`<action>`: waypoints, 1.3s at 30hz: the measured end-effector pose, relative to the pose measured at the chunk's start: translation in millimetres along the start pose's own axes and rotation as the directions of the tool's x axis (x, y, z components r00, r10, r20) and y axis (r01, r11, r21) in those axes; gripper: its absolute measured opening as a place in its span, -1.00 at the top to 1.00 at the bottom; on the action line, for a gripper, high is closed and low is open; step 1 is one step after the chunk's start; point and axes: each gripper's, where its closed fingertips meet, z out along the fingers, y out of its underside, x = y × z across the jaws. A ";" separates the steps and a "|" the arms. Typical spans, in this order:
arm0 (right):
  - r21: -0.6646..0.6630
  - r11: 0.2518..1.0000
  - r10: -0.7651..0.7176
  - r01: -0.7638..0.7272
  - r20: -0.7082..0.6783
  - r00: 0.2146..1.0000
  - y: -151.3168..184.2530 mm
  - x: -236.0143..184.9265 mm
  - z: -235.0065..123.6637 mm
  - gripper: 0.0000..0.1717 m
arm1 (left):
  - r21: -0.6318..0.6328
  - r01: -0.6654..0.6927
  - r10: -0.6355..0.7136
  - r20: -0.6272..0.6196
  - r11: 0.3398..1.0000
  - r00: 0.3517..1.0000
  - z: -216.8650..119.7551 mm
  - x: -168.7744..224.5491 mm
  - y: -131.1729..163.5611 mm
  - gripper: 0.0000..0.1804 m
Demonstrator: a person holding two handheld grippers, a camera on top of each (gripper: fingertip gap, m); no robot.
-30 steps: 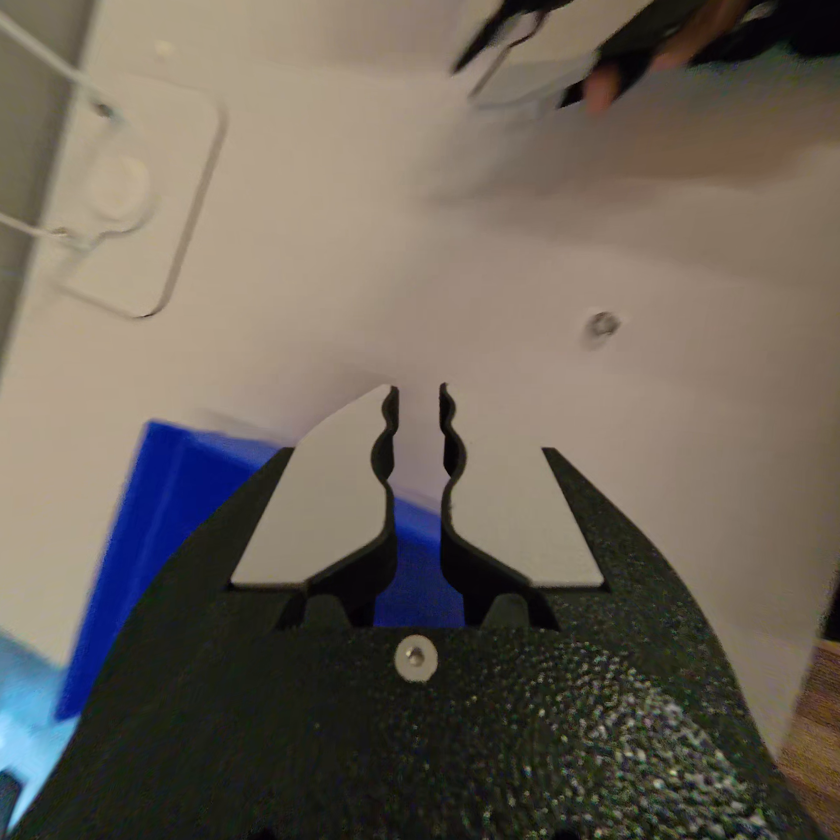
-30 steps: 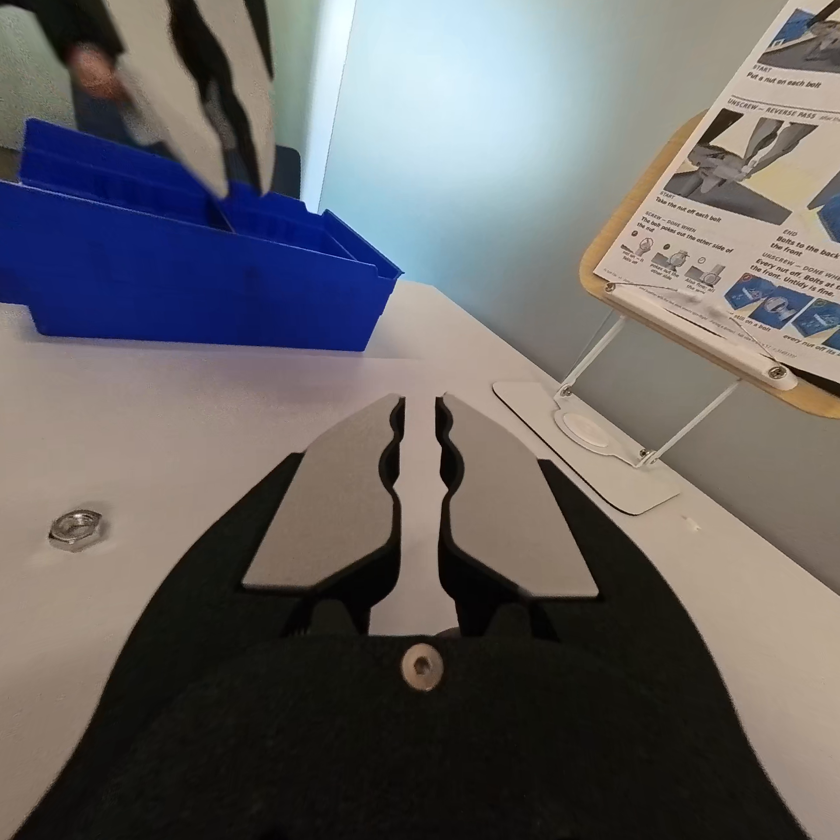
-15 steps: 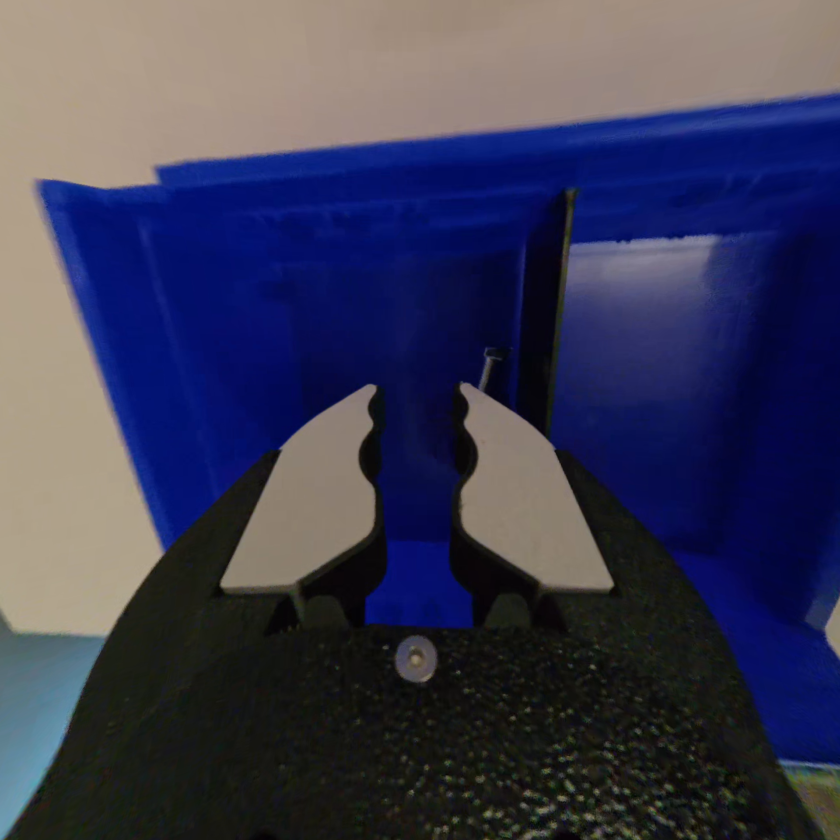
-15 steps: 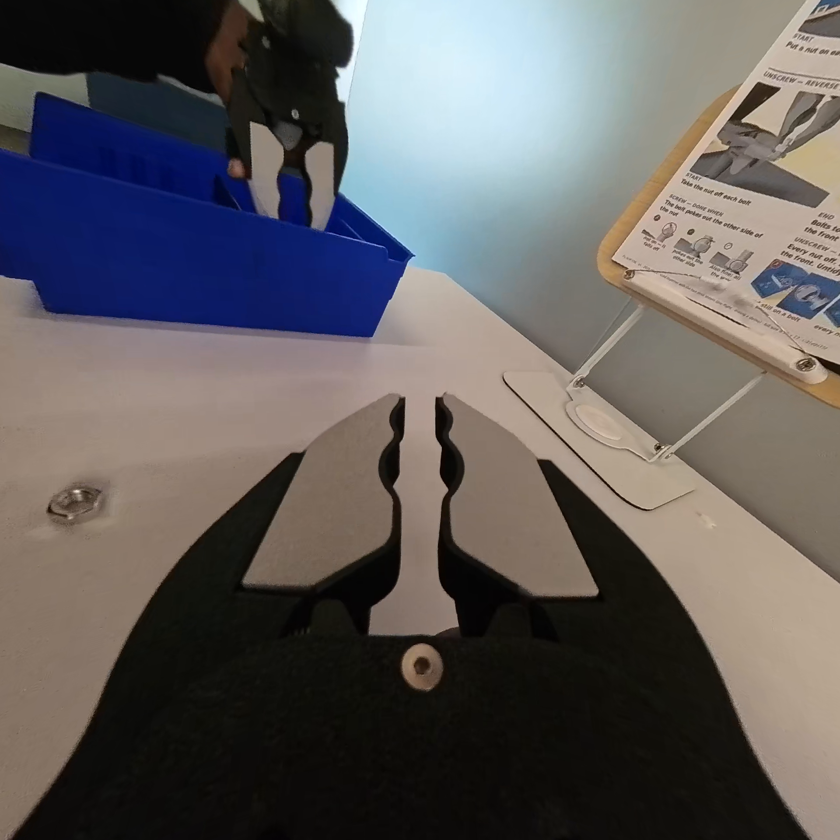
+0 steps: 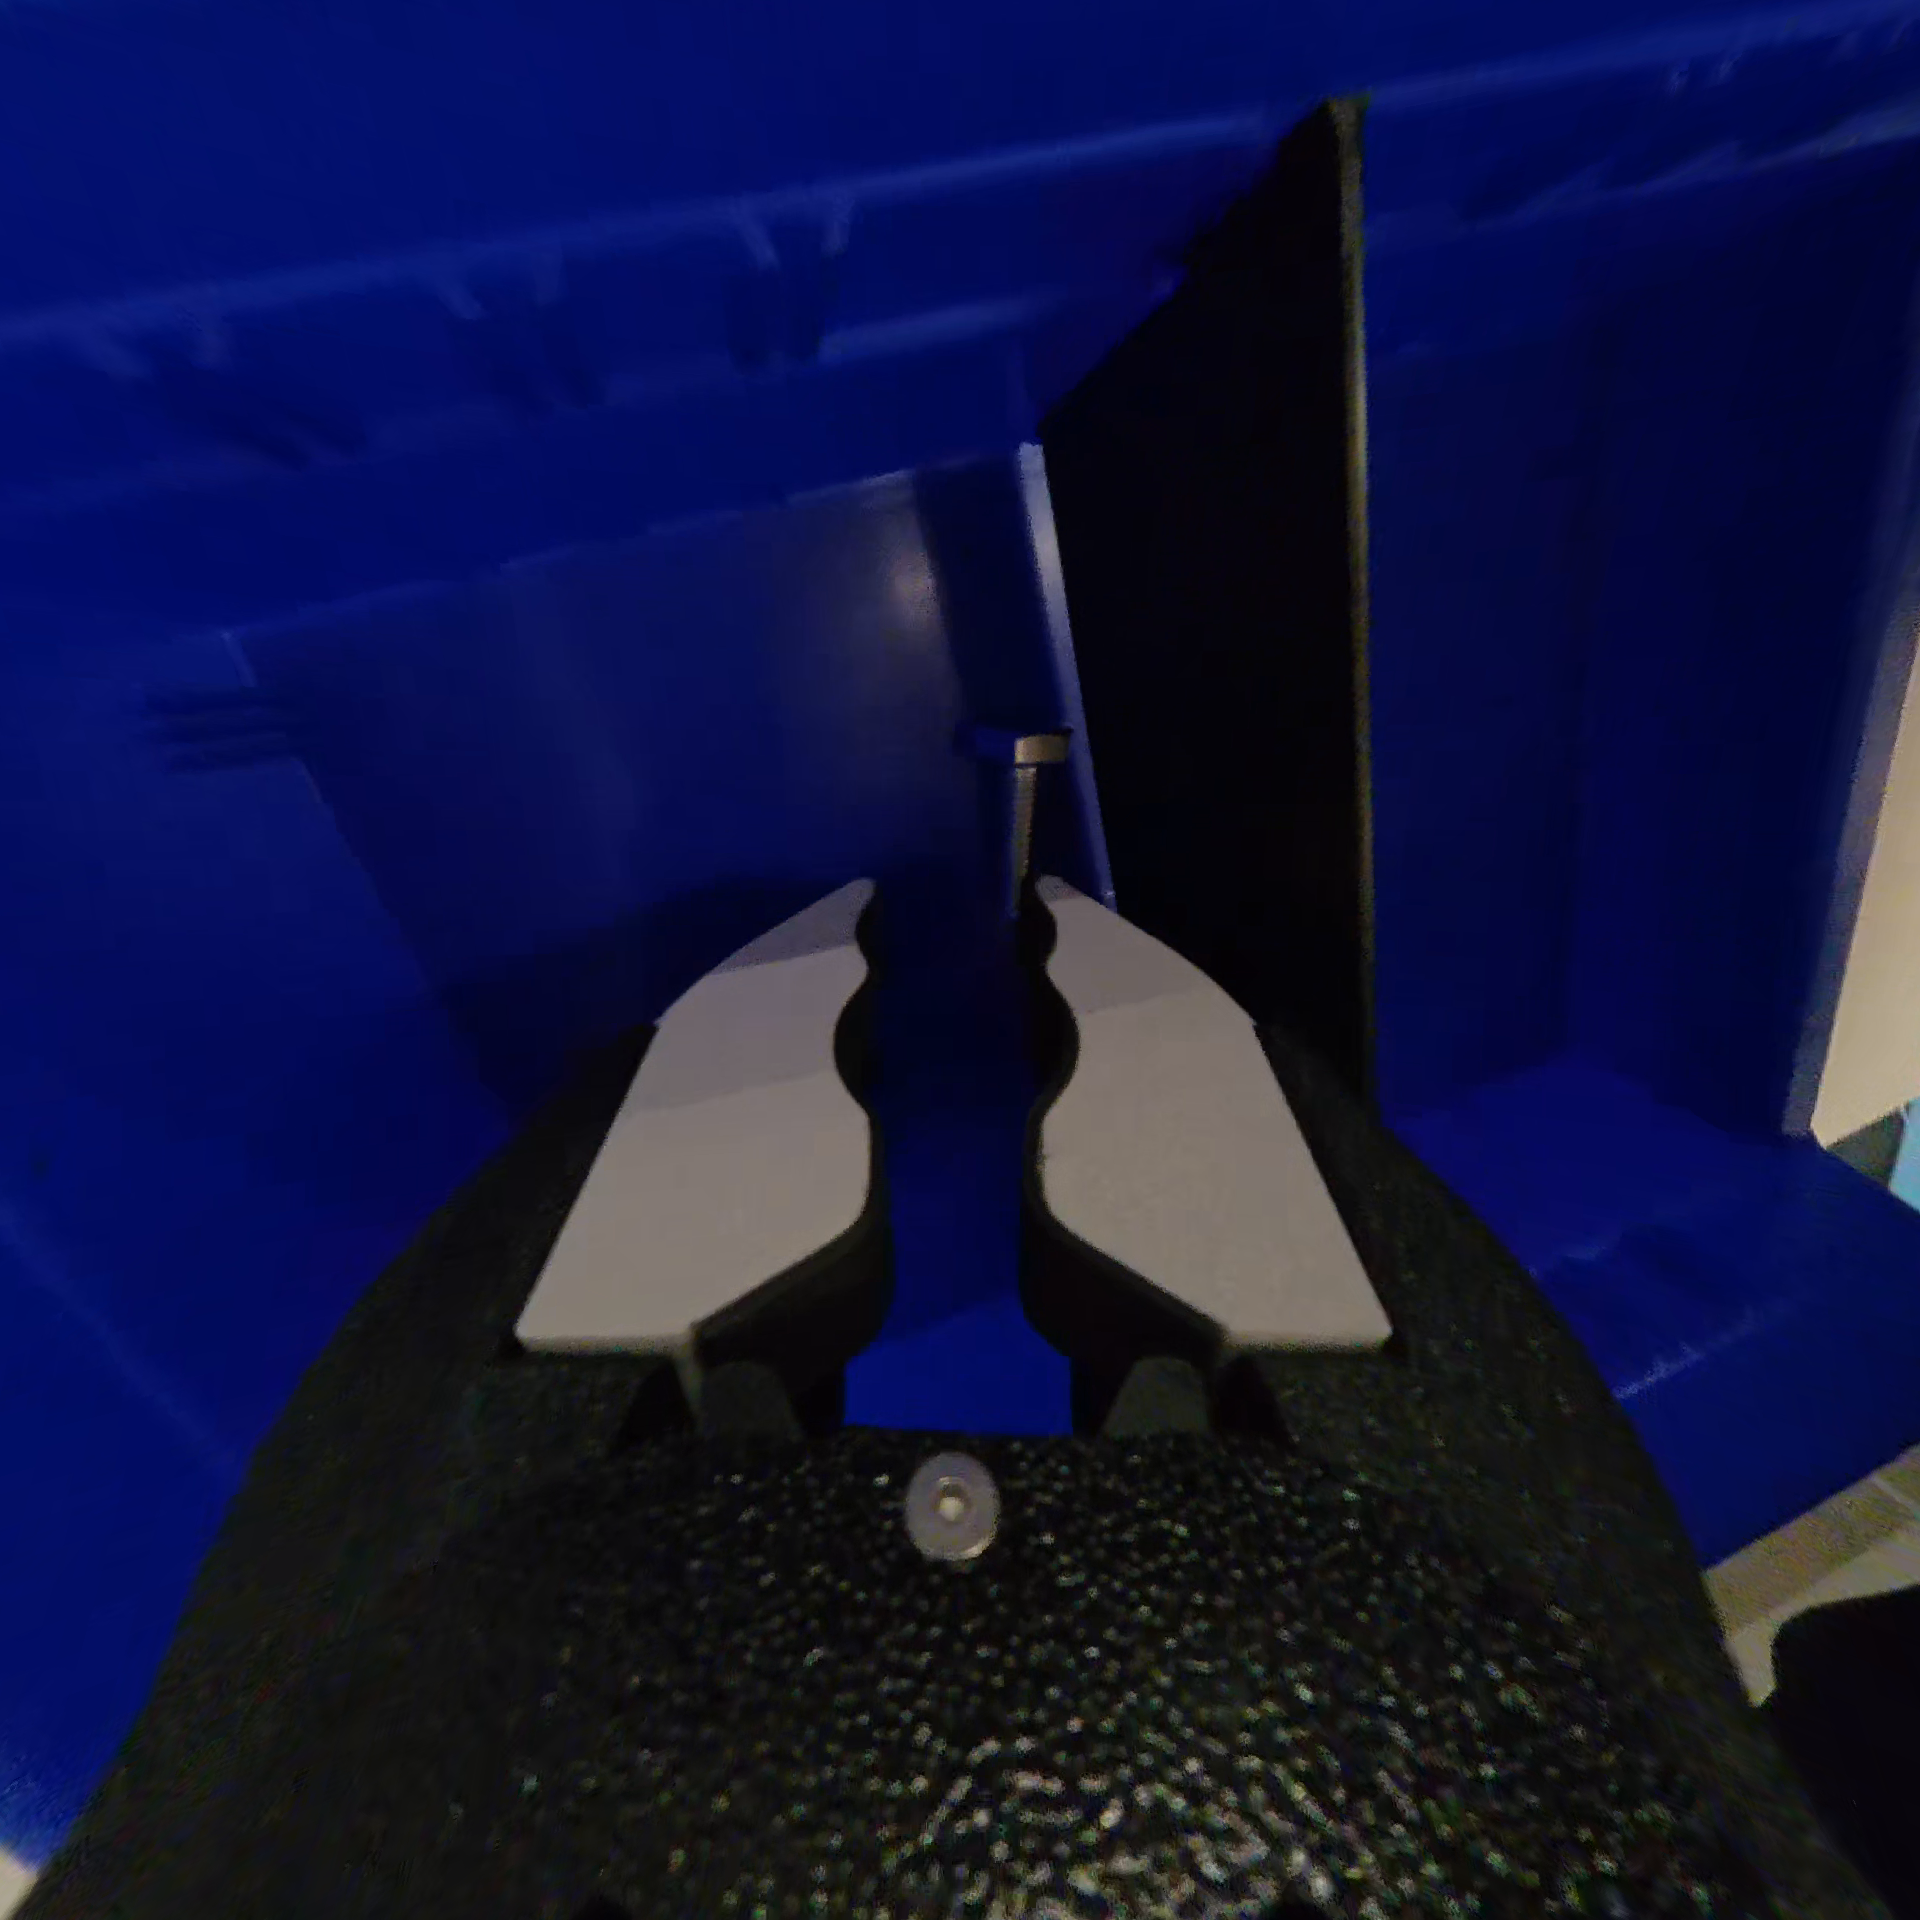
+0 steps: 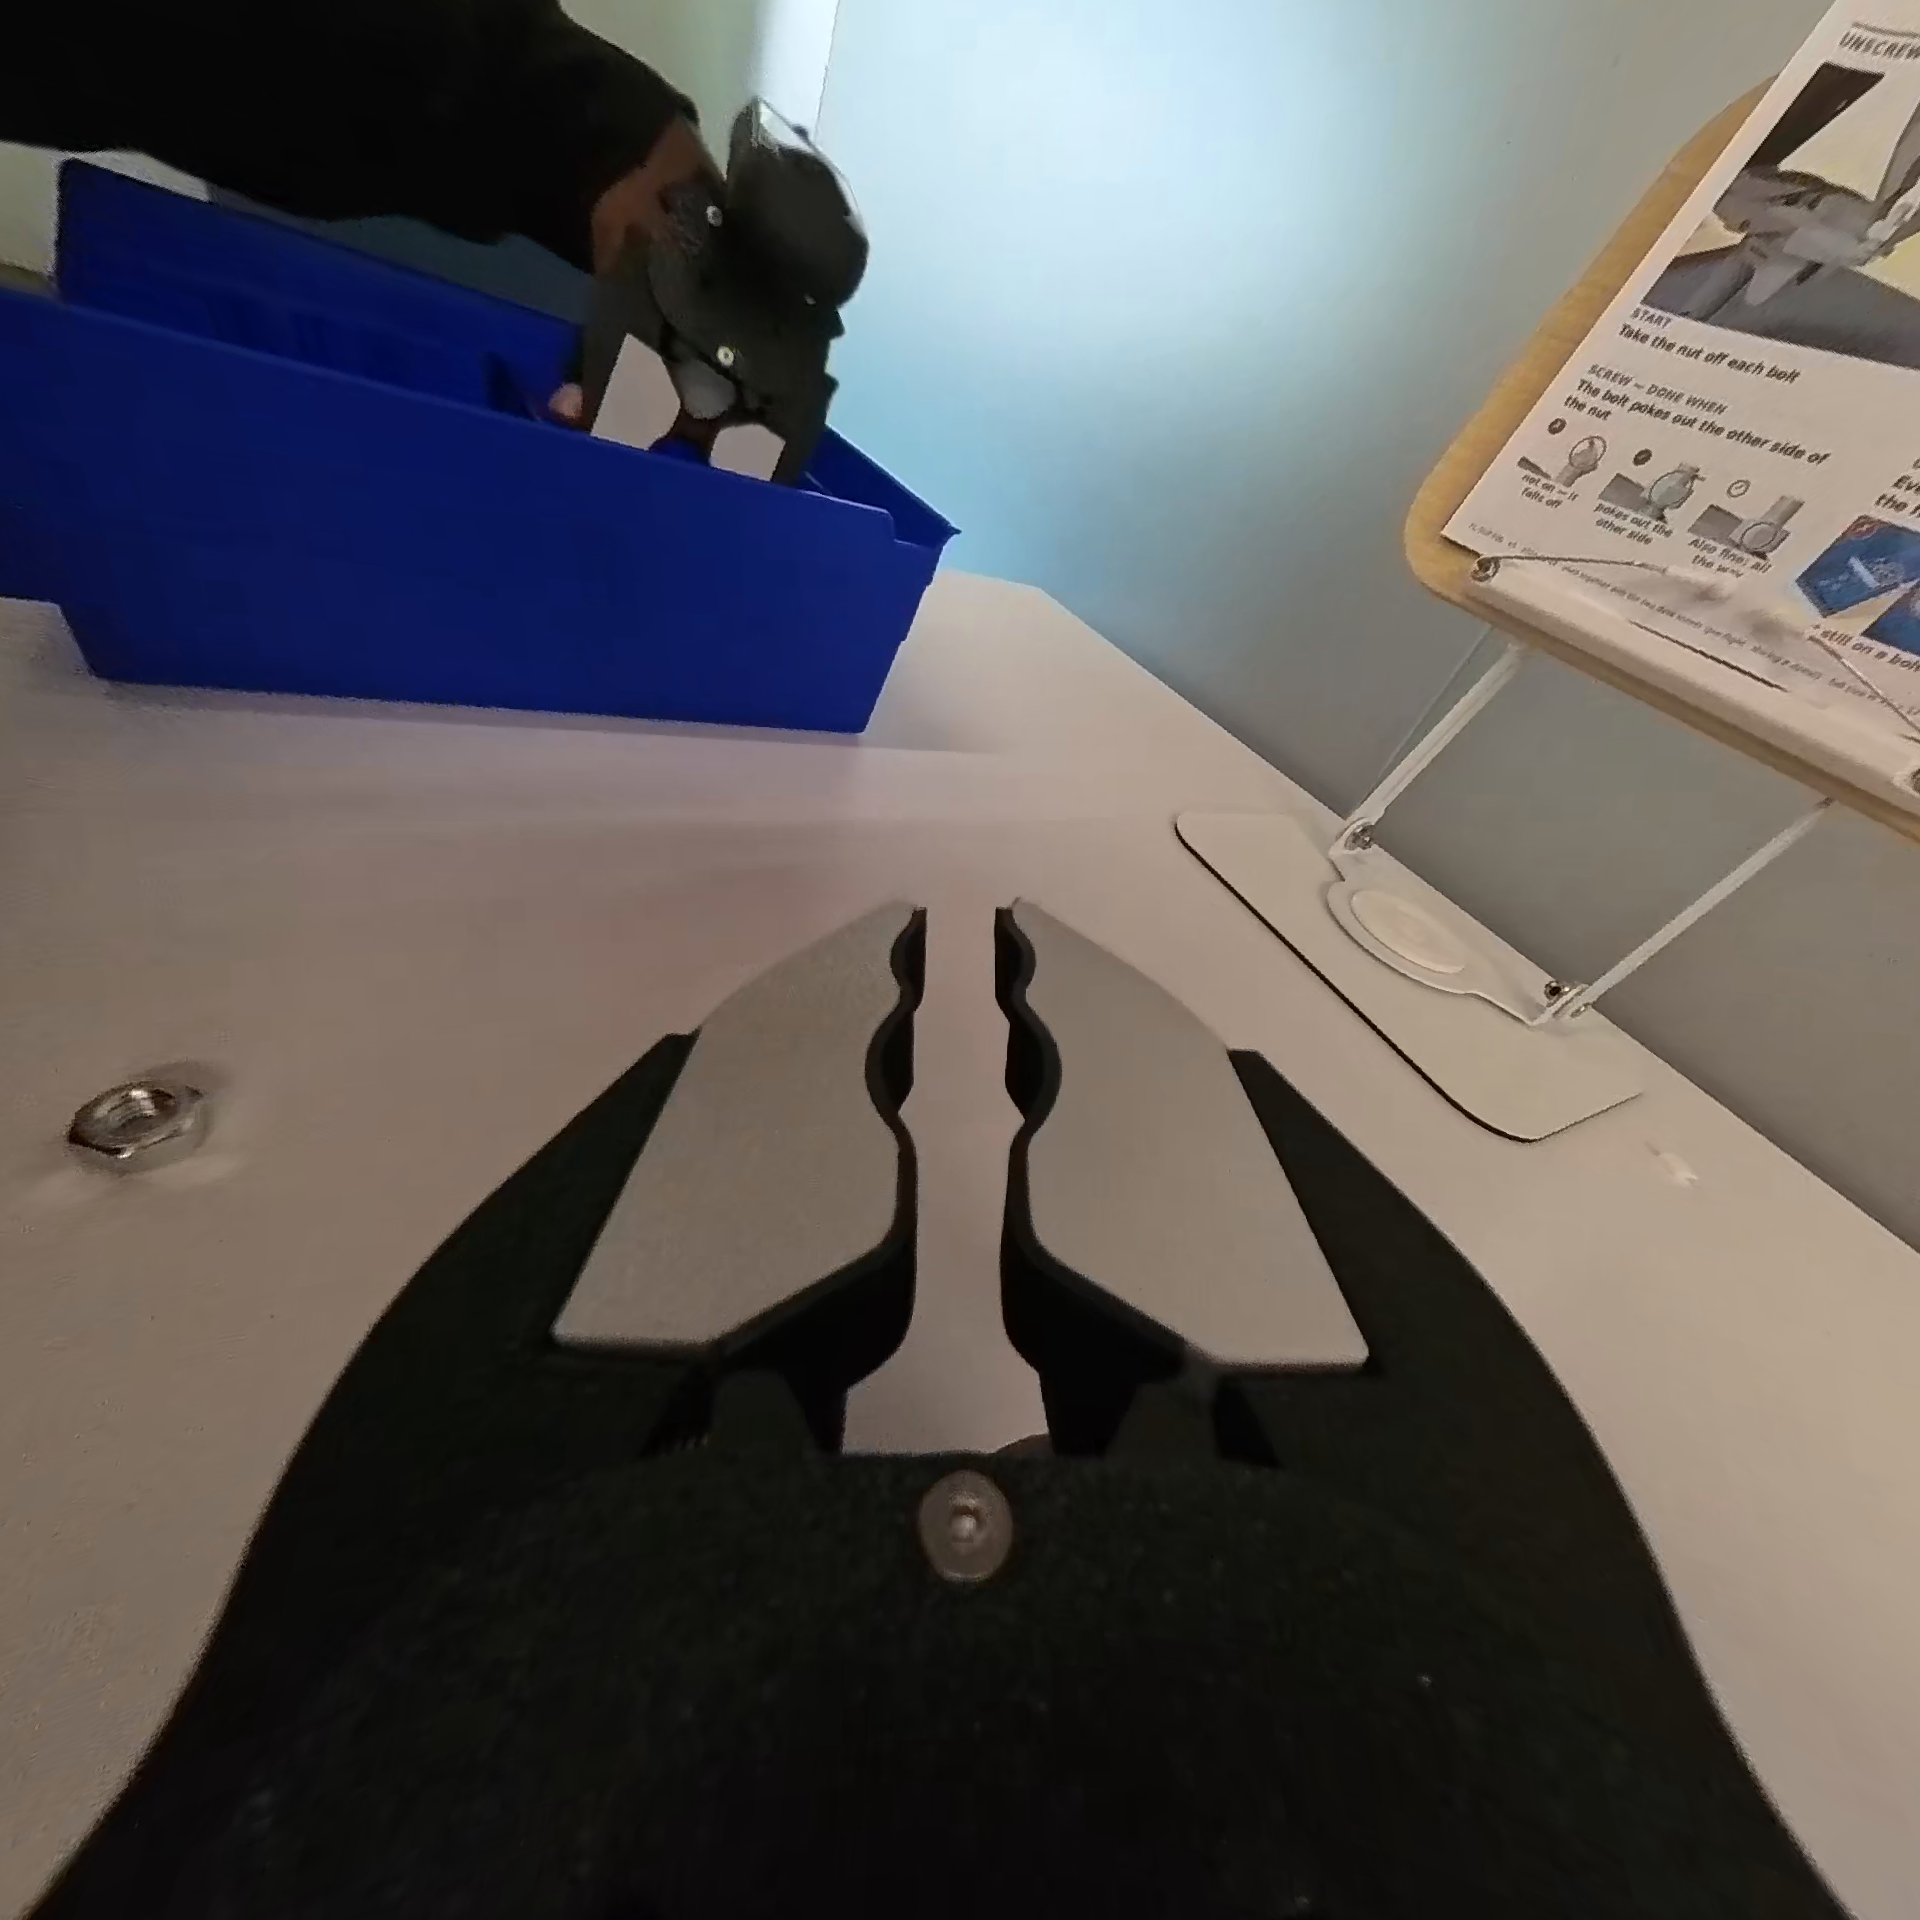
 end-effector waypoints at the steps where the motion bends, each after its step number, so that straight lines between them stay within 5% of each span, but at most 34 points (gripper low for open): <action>1: 0.000 1.000 -0.002 0.002 0.000 1.000 0.2 -0.1 -0.4 0.86 | -0.013 -0.014 0.014 -0.017 1.000 1.000 1.5 1.3 0.6 0.75; 14: -0.002 1.000 -0.025 0.025 -0.002 1.000 -0.5 -0.7 -2.9 0.86 | -0.134 -0.185 0.194 0.050 0.974 0.980 13.9 2.9 3.4 0.77; 19: 0.001 1.000 -0.029 0.029 -0.001 1.000 -1.1 -1.4 -3.4 0.86 | -0.135 -0.165 0.185 0.153 0.977 0.971 9.4 -13.8 7.2 0.78; 27: 0.002 1.000 -0.024 0.024 -0.001 1.000 -0.7 -1.3 -3.4 0.86 | 0.008 -0.111 0.110 0.093 0.994 0.990 5.4 -1.2 -7.1 0.79; 39: 0.007 1.000 -0.026 0.026 -0.004 1.000 -1.5 -1.5 -2.8 0.86 | -0.065 -0.081 0.091 0.167 0.995 0.982 17.6 -15.0 -5.3 0.88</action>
